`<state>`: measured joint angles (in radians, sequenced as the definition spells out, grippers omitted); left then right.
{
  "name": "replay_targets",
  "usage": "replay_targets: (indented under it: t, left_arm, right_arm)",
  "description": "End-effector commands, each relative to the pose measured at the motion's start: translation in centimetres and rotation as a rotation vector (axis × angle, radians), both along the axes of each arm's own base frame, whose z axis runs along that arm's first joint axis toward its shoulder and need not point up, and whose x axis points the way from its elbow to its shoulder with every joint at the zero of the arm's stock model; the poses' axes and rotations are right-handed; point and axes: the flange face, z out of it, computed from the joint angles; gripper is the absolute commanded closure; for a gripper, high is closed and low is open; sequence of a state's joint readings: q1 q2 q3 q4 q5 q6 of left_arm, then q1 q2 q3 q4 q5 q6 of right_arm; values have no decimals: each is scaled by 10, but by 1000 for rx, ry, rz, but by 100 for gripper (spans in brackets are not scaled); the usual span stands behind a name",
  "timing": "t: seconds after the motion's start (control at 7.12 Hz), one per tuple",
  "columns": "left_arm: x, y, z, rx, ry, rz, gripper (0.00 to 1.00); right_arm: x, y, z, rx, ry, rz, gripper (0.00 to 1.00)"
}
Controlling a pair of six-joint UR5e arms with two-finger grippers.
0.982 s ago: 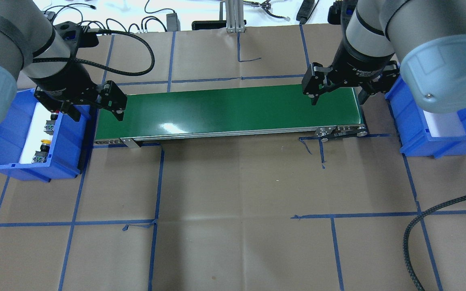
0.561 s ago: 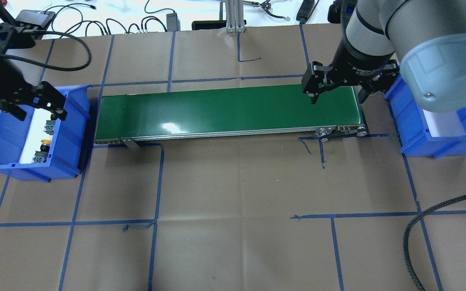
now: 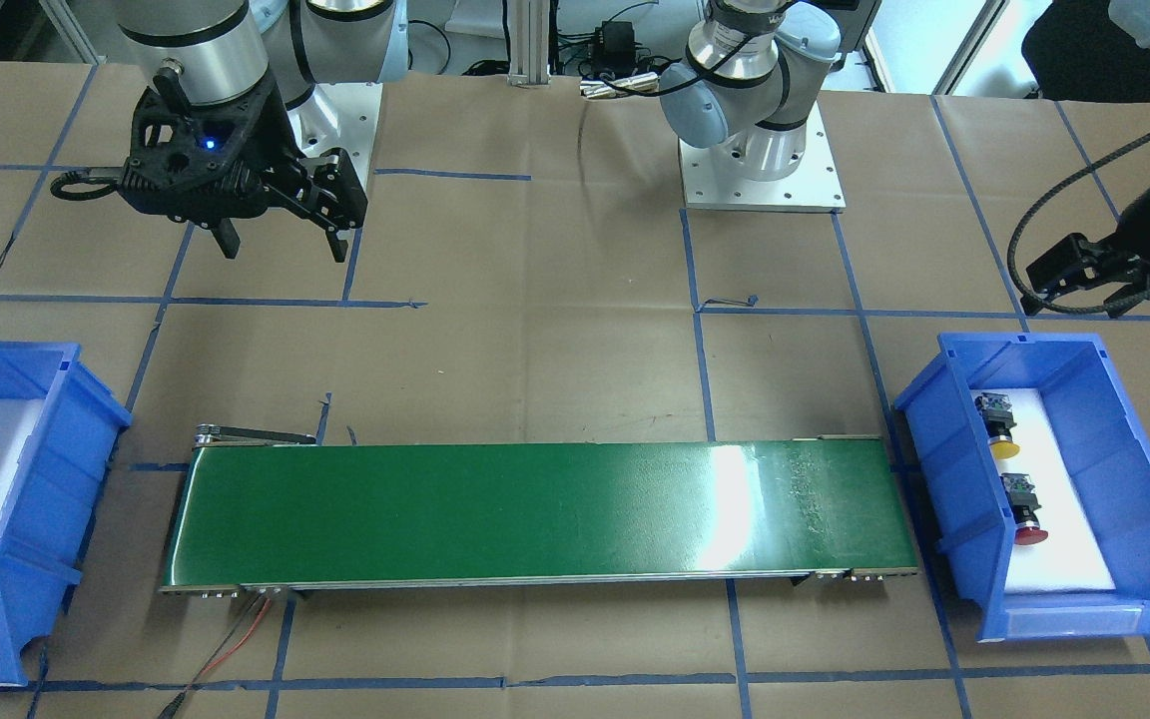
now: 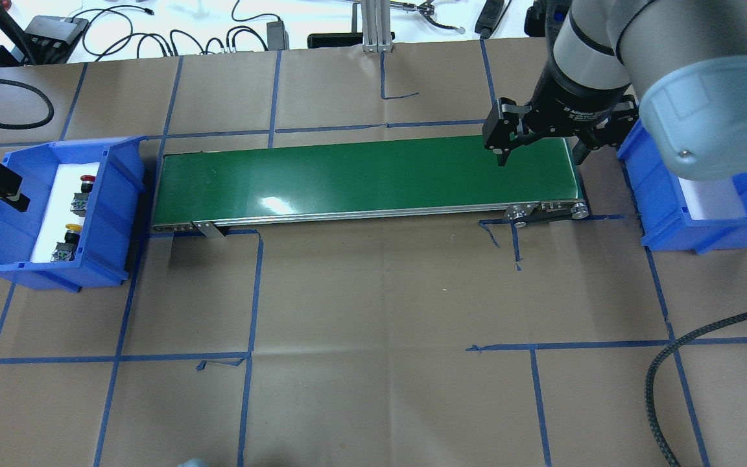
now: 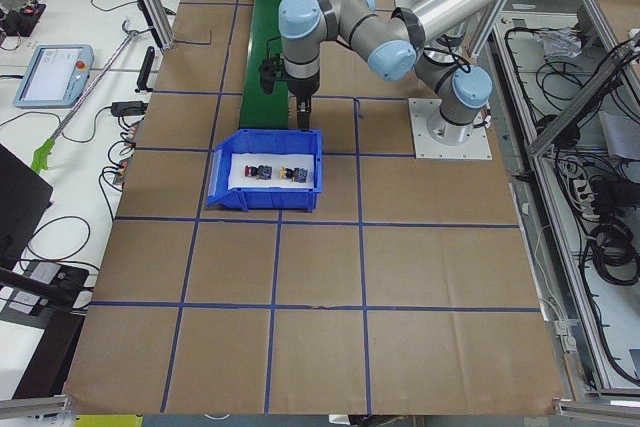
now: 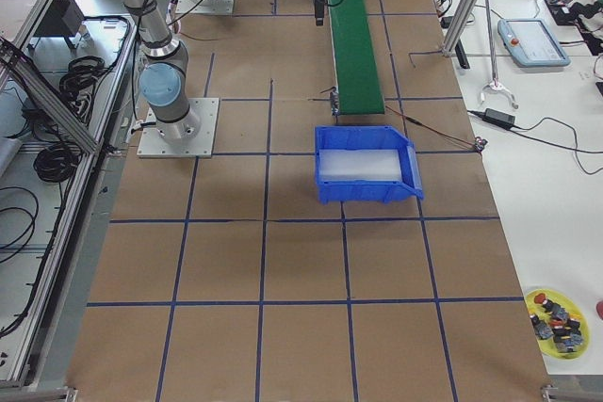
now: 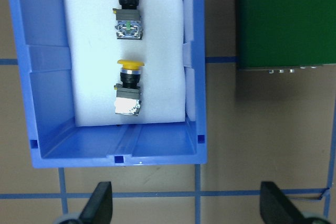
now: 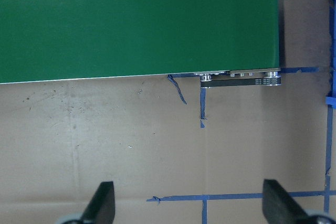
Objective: Transport two buttons from left to right
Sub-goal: 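Lower the left gripper and grasp the yellow-capped button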
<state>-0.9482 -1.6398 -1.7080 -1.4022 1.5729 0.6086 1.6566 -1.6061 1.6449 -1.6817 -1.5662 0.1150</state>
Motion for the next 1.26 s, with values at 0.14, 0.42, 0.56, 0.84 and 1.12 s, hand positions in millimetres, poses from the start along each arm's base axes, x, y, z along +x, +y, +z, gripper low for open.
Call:
replay_targets:
  t: [0.14, 0.42, 0.56, 0.84, 1.12]
  left_arm:
    - [18, -3, -67, -43, -31, 14, 1]
    - [18, -5, -103, -60, -42, -8, 1]
    - [17, -5, -123, -53, -28, -9, 1]
    - [16, -4, -159, -60, -32, -20, 1]
    - [20, -9, -179, -69, -39, -20, 1]
  right_arm:
    - [0, 0, 0, -3, -2, 0, 0]
    - [0, 0, 0, -1, -2, 0, 0]
    - [-1, 0, -1, 3, -1, -1, 0]
    - [0, 0, -1, 3, 0, 0, 0]
    - [0, -1, 1, -6, -2, 0, 0]
